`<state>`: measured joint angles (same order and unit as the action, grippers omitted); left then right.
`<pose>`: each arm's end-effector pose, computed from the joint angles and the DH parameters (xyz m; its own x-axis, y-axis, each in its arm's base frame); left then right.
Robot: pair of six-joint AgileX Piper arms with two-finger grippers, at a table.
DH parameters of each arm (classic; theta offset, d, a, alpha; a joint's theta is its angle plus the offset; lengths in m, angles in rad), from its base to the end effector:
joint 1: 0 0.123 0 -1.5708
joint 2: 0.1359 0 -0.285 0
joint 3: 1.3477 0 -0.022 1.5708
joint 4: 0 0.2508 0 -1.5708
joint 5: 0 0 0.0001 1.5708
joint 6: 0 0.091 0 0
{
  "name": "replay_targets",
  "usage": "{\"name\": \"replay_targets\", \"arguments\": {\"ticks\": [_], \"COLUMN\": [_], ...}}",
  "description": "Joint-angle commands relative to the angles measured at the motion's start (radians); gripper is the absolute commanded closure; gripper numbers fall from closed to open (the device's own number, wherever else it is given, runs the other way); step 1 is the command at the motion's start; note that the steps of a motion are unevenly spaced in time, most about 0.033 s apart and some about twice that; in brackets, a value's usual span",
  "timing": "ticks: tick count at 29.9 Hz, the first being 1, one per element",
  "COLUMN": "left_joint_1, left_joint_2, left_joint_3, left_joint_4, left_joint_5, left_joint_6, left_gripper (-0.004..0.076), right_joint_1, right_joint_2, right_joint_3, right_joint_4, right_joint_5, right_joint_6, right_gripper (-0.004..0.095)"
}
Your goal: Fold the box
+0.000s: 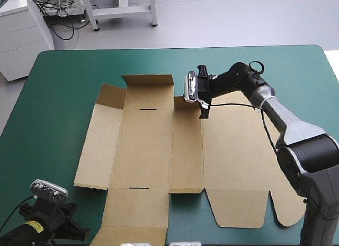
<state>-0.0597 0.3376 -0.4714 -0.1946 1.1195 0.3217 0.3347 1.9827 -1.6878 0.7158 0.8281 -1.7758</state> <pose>0.0415 -0.0184 0.2597 -0.7155 0.2734 -0.6429 0.3448 0.9386 0.0154 0.4088 0.1888 0.2739 0.3060 -0.7714 -0.5579 -0.8822 -0.0094 -0.4709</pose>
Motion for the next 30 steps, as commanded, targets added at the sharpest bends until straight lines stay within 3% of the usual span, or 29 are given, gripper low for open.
{"name": "replay_targets", "arguments": {"ticks": [1, 3, 6, 14, 20, 23, 28, 30], "left_joint_1": [-0.003, -0.003, -0.003, -0.003, -0.003, -0.003, -0.003, -0.003], "left_joint_2": [0.008, 0.008, 0.008, 0.008, 0.008, 0.008, 0.008, 0.008], "left_joint_3": [-0.023, -0.023, -0.023, -0.023, -0.023, -0.023, -0.023, -0.023], "left_joint_4": [-0.018, -0.018, -0.018, -0.018, -0.018, -0.018, -0.018, -0.018], "left_joint_5": [-0.050, -0.050, -0.050, -0.050, -0.050, -0.050, -0.050, -0.050], "left_joint_6": [-0.007, -0.007, -0.007, -0.007, -0.007, -0.007, -0.007, -0.007], "left_gripper": [0.0756, 0.0756, 0.0756, 0.0756, 0.0756, 0.0756, 0.0756, 0.0756], "right_joint_1": [-0.003, -0.003, -0.003, -0.003, -0.003, -0.005, -0.005, -0.005], "right_joint_2": [-0.060, -0.060, -0.063, -0.129, -0.248, -0.312, -0.414, -0.445], "right_joint_3": [-0.034, -0.034, -0.034, -0.036, -0.036, -0.036, -0.036, -0.036], "right_joint_4": [0.047, 0.047, 0.047, 0.040, -0.014, -0.144, -0.345, -0.397], "right_joint_5": [-0.006, -0.005, -0.005, 0.014, 0.037, 0.047, 0.117, 0.141], "right_joint_6": [-0.005, -0.001, 0.012, 0.106, 0.316, 0.470, 0.672, 0.764], "right_gripper": [0.0536, 0.0333, 0.0165, 0.0167, 0.0338, 0.0514, 0.0908, 0.0920]}}
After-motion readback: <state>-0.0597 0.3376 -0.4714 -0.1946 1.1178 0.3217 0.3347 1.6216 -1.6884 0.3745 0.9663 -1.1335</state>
